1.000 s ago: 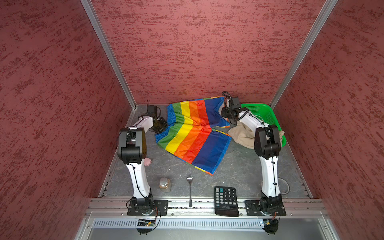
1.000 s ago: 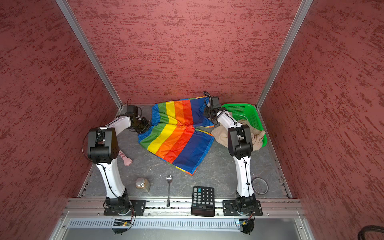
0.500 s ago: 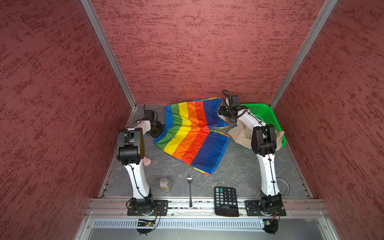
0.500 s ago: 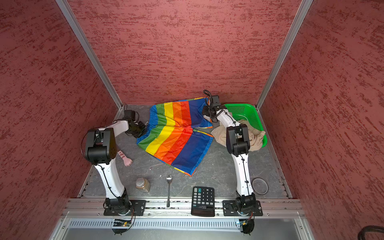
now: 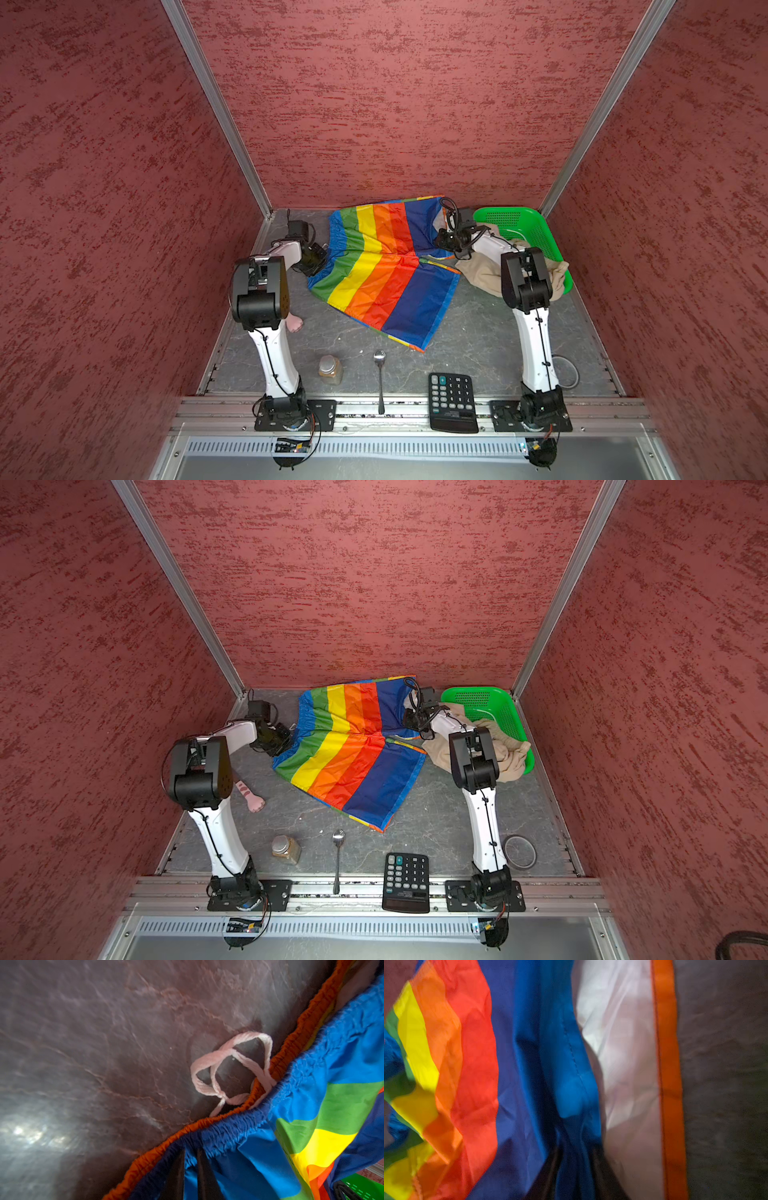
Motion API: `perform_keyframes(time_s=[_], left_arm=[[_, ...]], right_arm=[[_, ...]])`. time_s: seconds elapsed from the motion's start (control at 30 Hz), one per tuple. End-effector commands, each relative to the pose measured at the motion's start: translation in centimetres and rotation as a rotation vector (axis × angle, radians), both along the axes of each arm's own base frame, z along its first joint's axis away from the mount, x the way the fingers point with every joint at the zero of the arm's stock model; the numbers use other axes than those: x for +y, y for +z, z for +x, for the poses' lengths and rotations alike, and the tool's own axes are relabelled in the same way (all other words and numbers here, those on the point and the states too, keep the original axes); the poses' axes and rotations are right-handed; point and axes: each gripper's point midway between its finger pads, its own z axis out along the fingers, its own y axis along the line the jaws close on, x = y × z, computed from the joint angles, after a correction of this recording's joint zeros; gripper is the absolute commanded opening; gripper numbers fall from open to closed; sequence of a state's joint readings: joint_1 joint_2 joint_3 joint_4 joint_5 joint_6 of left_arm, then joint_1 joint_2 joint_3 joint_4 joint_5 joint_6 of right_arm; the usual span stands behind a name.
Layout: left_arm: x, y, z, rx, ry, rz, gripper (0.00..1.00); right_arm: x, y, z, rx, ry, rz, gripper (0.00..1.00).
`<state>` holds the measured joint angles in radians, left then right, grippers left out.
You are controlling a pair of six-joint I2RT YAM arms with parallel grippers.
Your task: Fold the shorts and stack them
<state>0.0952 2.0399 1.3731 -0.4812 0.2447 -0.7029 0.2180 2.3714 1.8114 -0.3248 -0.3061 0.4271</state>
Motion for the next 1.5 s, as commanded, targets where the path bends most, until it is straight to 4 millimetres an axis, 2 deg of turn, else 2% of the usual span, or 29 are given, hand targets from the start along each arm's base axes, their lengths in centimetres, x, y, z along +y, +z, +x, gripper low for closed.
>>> perform_keyframes(time_s=[0.0, 0.2, 0.3, 0.4, 0.5, 0.57, 0.63, 0.8, 0.93, 1.07, 1.13, 1.17, 1.27, 1.37, 1.47], left_arm=[[0.8, -3.9, -4.4, 0.192, 0.022, 0.037, 0.15], [0.8, -3.9, -4.4, 0.191, 0.016, 0.043, 0.15], [0.9, -3.9, -4.4, 0.196, 0.018, 0.052, 0.14], [1.0, -4.0, -4.5, 0.208, 0.017, 0.064, 0.14], [1.0, -4.0, -4.6, 0.217, 0.015, 0.066, 0.14], [1.0, -4.0, -4.6, 0.219, 0.012, 0.064, 0.14], [0.9, -3.9, -4.6, 0.218, 0.009, 0.058, 0.14], [0.1, -3.2, -4.3, 0.189, 0.003, 0.008, 0.14], [-0.6, -1.2, -3.6, 0.142, -0.007, -0.011, 0.2], [-1.1, 1.5, -3.4, 0.092, -0.011, -0.026, 0.43], [-1.1, 2.8, -3.6, 0.071, -0.011, -0.022, 0.52], [-1.0, 3.5, -3.7, 0.059, -0.011, -0.017, 0.57], [-0.4, 5.4, -4.3, 0.029, -0.011, 0.01, 0.67], [0.0, 6.6, -5.3, 0.025, -0.006, 0.028, 0.75], [0.2, 7.0, -6.9, 0.036, -0.003, 0.047, 0.76]], right_arm=[[-1.1, 2.8, 0.1, -0.059, -0.056, 0.003, 0.16], [-6.4, 6.1, 0.2, -0.134, -0.224, -0.196, 0.11], [-8.0, 5.6, -0.2, -0.095, -0.274, -0.257, 0.12], [-8.9, 3.9, -0.7, -0.04, -0.311, -0.278, 0.21], [-9.8, 3.0, -1.0, -0.006, -0.343, -0.25, 0.23], [-9.8, 3.4, -0.9, -0.012, -0.34, -0.2, 0.26], [-9.5, 4.6, -0.7, -0.038, -0.323, -0.171, 0.26], [-5.7, 9.1, -1.3, -0.14, -0.177, -0.023, 0.26], [-2.0, 11.1, -4.5, -0.179, -0.065, -0.022, 0.27], [1.6, 12.0, -9.0, -0.195, 0.04, -0.02, 0.33], [3.0, 12.2, -11.7, -0.209, 0.094, -0.057, 0.42], [3.7, 12.1, -13.4, -0.216, 0.13, -0.09, 0.49], [5.5, 11.3, -18.6, -0.235, 0.28, -0.221, 0.61], [6.3, 10.1, -23.4, -0.225, 0.406, -0.357, 0.68], [6.6, 8.6, -27.9, -0.172, 0.496, -0.423, 0.75]])
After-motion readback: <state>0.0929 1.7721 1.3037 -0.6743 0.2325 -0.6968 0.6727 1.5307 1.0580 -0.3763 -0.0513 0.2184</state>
